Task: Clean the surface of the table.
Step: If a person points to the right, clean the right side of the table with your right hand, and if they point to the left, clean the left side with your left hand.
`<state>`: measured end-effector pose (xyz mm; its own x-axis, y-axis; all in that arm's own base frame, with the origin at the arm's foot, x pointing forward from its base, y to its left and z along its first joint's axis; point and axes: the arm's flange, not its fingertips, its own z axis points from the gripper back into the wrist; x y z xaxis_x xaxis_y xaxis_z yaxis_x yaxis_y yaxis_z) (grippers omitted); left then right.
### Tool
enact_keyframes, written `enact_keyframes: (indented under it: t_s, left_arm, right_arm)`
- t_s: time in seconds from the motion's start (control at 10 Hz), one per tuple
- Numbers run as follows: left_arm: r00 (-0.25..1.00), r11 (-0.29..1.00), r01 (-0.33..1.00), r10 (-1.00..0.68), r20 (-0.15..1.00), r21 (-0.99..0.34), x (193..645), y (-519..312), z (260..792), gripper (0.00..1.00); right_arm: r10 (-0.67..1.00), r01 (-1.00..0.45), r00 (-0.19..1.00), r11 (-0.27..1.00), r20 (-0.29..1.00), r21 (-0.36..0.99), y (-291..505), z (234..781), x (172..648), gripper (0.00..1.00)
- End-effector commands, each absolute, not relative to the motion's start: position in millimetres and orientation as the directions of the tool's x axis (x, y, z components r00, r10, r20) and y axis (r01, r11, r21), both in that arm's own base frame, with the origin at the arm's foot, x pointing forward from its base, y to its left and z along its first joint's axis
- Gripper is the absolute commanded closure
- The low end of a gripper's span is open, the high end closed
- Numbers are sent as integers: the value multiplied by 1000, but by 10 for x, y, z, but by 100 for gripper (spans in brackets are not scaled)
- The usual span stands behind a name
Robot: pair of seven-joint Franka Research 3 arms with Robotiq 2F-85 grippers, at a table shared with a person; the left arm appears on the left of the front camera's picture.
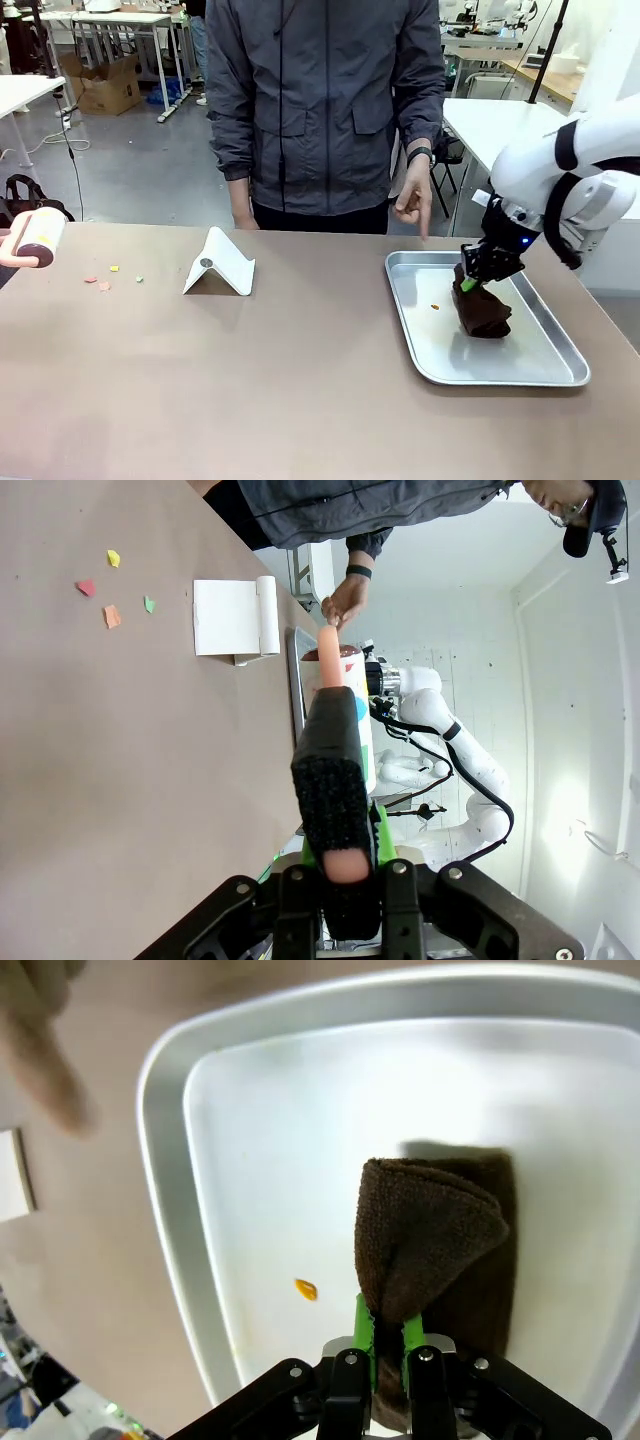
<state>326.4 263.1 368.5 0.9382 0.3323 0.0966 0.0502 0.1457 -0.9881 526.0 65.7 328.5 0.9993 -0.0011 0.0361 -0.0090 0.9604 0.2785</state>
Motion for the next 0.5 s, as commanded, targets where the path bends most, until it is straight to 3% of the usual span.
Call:
enact_keyframes:
  t_s: [0.0,0.4]
  left_arm:
    - [937,147,58,334,105,-987,3225,2600,3721,100]
    - [937,147,58,334,105,-987,3225,2600,3721,100]
  right_arm:
    - [-14,-2,999,917,37,399,776,3201,5391,88]
    - [115,-92,993,832,-9,547,1116,3066,5403,88]
